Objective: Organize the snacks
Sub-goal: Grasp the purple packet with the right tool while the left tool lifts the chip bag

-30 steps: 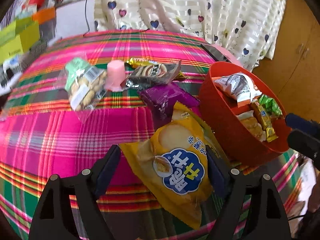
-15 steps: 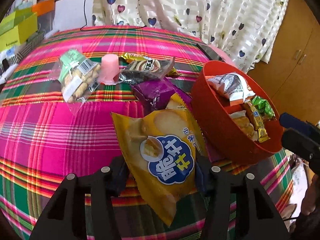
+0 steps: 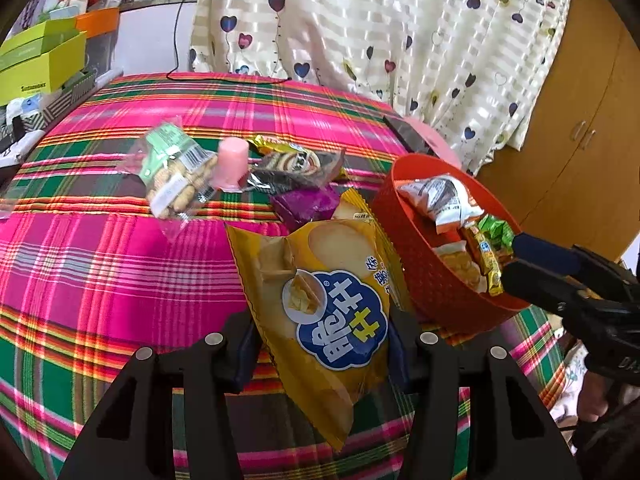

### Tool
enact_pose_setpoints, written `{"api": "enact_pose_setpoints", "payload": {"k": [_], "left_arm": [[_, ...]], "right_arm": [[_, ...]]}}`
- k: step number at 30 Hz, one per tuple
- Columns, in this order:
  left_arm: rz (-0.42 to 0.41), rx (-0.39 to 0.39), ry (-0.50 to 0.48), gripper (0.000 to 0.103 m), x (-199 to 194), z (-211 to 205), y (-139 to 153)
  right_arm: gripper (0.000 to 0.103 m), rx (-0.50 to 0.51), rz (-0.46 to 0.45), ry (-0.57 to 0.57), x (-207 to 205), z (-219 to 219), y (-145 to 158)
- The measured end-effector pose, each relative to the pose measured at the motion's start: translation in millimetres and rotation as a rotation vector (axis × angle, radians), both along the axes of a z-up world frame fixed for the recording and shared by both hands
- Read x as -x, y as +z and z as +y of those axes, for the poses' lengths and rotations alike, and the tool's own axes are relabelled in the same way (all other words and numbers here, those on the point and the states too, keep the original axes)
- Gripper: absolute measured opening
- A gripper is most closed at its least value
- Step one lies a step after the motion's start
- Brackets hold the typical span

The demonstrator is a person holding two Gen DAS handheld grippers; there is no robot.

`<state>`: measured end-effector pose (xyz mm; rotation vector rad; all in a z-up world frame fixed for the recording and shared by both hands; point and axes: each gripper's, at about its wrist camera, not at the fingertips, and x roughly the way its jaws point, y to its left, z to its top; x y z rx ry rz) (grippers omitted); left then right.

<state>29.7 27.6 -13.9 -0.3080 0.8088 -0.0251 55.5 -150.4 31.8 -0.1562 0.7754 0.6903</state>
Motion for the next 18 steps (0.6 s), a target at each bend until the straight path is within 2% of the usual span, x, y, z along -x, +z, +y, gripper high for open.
{"api": "enact_pose_setpoints", "payload": {"k": [18], "left_arm": [[-0.037,0.024,0.135,0.052,16.5,48.8,5.2]], "right_arm": [[0.053,0.050,0.033,0.091,-38.3,69.5,-5.9]]}}
